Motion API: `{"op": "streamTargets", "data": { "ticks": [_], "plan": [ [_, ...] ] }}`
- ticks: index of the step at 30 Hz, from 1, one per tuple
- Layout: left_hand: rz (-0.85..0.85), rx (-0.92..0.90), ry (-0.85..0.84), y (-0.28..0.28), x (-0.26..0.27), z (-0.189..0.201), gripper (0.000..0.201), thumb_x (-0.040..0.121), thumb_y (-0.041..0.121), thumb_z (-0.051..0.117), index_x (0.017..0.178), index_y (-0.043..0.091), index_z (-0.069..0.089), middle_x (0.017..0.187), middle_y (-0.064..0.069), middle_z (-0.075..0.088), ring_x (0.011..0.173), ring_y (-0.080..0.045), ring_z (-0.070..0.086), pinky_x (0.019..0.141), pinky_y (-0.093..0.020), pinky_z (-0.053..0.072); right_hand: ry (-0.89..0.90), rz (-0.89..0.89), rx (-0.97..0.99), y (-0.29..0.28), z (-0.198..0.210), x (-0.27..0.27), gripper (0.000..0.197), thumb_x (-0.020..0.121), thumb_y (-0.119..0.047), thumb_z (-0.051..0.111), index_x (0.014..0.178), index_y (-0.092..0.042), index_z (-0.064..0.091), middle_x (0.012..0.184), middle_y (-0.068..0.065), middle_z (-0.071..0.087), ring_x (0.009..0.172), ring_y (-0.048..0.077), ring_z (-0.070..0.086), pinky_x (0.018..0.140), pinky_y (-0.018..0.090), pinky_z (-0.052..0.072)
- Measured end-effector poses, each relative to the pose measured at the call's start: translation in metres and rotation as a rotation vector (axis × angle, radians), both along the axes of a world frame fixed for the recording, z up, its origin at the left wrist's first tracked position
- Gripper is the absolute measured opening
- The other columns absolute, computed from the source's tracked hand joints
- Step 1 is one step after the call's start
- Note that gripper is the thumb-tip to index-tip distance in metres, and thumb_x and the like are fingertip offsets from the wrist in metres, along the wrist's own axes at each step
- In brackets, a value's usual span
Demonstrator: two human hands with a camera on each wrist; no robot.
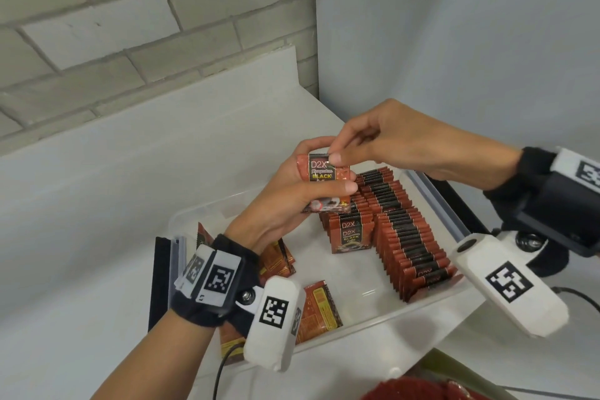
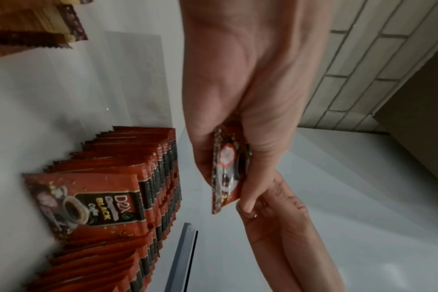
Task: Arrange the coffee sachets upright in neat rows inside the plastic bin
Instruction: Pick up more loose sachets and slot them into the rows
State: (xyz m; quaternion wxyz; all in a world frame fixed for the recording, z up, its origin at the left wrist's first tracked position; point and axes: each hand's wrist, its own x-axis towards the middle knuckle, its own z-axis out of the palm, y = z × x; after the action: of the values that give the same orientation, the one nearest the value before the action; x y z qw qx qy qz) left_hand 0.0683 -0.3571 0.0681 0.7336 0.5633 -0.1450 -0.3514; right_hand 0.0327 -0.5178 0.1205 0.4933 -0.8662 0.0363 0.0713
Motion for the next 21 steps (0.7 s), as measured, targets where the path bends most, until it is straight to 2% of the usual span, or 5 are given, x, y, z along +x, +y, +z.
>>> {"op": "streamTargets", "data": {
  "ticks": [4, 7, 10, 15, 21],
  "plan": [
    [-0.037, 0.067, -0.054, 0.002, 0.004, -0.002, 0.068, 0.070, -0.015, 0.068, 0.131, 0.006, 0.045, 0.083, -0.006, 0.071, 0.076, -0.014, 0.069, 0.067, -0.024, 0.055, -0.014, -0.013, -0.037, -0.003, 0.001, -0.001, 0.002, 0.079, -0.024, 0.077, 0.079, -0.024, 0.076, 0.078, -0.006, 0.074, 0.074, -0.002, 0.064, 0.075, 0.011, 0.044],
    [-0.074, 0.152, -0.131, 0.005, 0.004, 0.001, 0.058, 0.069, 0.005, 0.073, 0.122, 0.012, 0.053, 0.086, -0.001, 0.071, 0.078, -0.012, 0.068, 0.069, -0.024, 0.054, -0.005, -0.002, -0.061, -0.004, -0.001, -0.003, 0.002, 0.079, -0.025, 0.077, 0.079, -0.025, 0.075, 0.075, -0.008, 0.073, 0.074, -0.001, 0.065, 0.077, 0.015, 0.045],
    [-0.037, 0.317, -0.326, 0.011, 0.008, 0.011, 0.036, 0.076, 0.026, 0.072, 0.107, 0.011, 0.063, 0.092, -0.002, 0.071, 0.082, -0.011, 0.068, 0.075, -0.025, 0.055, -0.004, -0.004, -0.091, -0.010, -0.002, -0.008, 0.002, 0.078, -0.025, 0.078, 0.079, -0.026, 0.076, 0.073, -0.009, 0.073, 0.075, 0.000, 0.066, 0.079, 0.018, 0.047],
    [-0.161, 0.447, -0.486, 0.018, 0.014, 0.024, 0.013, 0.080, 0.013, 0.073, 0.088, 0.003, 0.072, 0.082, -0.015, 0.072, 0.069, -0.012, 0.062, 0.063, -0.017, 0.050, 0.006, 0.034, -0.145, -0.014, -0.008, -0.024, 0.007, 0.076, -0.027, 0.080, 0.075, -0.031, 0.075, 0.074, -0.011, 0.072, 0.071, -0.005, 0.062, 0.063, 0.005, 0.042],
    [-0.347, 0.621, -0.526, 0.014, 0.005, 0.009, 0.012, 0.076, 0.006, 0.078, 0.084, -0.001, 0.072, 0.077, -0.013, 0.074, 0.068, -0.020, 0.071, 0.066, -0.019, 0.056, -0.056, 0.034, -0.211, -0.001, -0.029, -0.059, 0.011, 0.084, -0.024, 0.070, 0.084, -0.029, 0.060, 0.077, -0.010, 0.065, 0.069, -0.001, 0.062, 0.064, 0.016, 0.050]
  ]
}}
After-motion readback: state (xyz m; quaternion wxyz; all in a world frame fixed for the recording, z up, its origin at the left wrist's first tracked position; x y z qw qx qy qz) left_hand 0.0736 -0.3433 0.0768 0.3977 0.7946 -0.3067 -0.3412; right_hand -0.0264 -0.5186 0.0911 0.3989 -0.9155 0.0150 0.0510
